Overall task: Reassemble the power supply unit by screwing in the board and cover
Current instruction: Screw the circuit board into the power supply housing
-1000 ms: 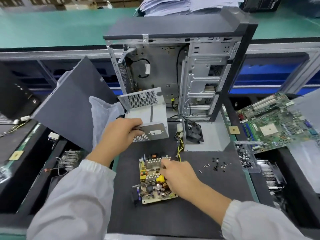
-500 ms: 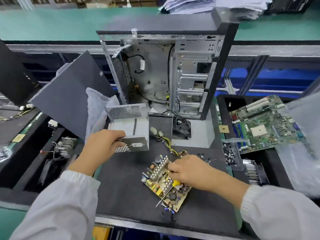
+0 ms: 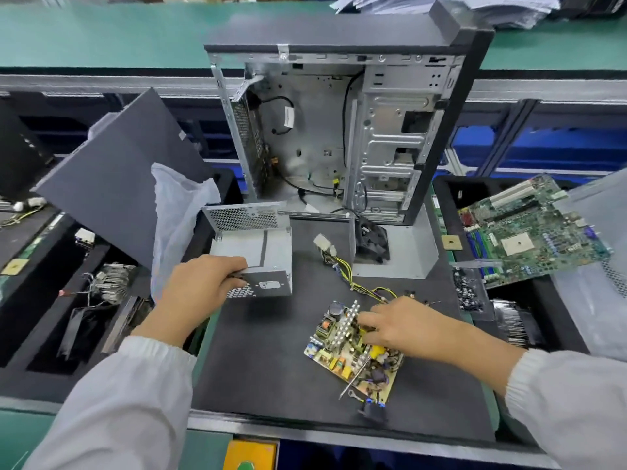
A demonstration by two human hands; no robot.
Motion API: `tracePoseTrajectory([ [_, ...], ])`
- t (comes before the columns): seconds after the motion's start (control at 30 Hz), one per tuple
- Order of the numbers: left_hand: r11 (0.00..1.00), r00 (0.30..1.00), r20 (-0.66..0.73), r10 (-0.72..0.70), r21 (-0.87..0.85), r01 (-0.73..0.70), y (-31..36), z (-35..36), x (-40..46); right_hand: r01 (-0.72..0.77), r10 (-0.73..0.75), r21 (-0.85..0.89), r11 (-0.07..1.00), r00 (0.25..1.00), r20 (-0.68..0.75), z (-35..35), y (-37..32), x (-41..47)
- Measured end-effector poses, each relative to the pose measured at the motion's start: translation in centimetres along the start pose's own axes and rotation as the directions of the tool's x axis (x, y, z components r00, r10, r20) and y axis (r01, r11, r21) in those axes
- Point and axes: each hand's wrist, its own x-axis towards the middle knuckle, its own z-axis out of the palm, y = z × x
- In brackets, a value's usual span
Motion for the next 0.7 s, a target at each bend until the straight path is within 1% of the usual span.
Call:
tracePoseTrajectory([
  [0.03, 1.000, 1.000, 0.001, 0.001, 0.003, -0.001, -0.3, 0.1, -0.3, 0.026, -0.025, -0.014, 1.000, 1.000, 0.011, -0.1, -0.1, 0.2],
  [0.1, 1.000, 1.000, 0.003, 0.002, -0.012, -0.002, -0.7, 0.2, -0.8, 0.049, -0.050, -0.039, 0.998, 0.999, -0.019, -0.5, -0.2, 0.4],
  [0.27, 1.000, 0.998, 0.063, 0.027, 0.005, -0.027, -2.1, 0.3, -1.7, 0.077, -0.084, -0.049, 0.996, 0.980, -0.179, -2.3, -0.1, -0.7],
  [0.37, 0.997, 0.987, 0.156, 0.047, 0.060, -0.057, -3.0, 0.7, -1.9, 0.069, -0.074, -0.028, 0.997, 0.960, -0.270, -4.5, 1.0, -1.7],
  [0.43, 0.993, 0.965, 0.246, 0.088, 0.057, -0.105, -3.6, 1.3, -1.6, 0.056, -0.068, -0.046, 0.997, 0.947, -0.313, -6.1, 2.1, -2.4],
  [0.53, 0.983, 0.912, 0.367, 0.184, -0.046, -0.180, -3.8, 2.3, -1.1, 0.004, -0.034, -0.084, 0.996, 0.932, -0.362, -8.5, 3.9, -3.2],
  [0.63, 0.960, 0.872, 0.401, 0.281, -0.121, -0.254, -3.0, 3.2, -0.6, -0.025, -0.012, -0.084, 0.996, 0.911, -0.413, -10.6, 5.5, -3.4],
  [0.7, 0.952, 0.861, 0.405, 0.307, -0.120, -0.283, -2.3, 3.8, -0.3, -0.055, 0.010, -0.088, 0.995, 0.896, -0.443, -11.7, 6.5, -3.5],
])
